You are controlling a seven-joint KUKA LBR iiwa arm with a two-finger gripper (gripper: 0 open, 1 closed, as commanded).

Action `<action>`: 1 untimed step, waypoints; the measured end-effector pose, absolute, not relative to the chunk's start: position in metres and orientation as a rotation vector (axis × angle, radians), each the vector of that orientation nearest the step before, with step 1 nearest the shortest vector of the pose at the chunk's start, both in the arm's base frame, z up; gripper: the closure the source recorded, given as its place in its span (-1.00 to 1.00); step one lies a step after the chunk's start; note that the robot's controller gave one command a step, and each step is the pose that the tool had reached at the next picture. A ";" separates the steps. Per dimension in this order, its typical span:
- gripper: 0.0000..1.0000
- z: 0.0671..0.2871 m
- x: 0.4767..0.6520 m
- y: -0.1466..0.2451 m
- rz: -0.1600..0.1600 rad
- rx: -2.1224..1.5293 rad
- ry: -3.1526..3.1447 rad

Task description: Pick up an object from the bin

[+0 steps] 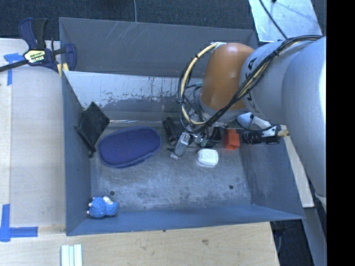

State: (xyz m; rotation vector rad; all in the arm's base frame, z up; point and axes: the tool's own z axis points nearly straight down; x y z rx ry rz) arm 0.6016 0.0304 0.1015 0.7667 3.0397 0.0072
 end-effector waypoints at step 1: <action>-1.00 0.070 0.612 0.016 0.004 1.033 2.960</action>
Offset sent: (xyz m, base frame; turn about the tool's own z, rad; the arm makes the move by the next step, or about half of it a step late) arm 0.0091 -0.0149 -0.0315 0.1805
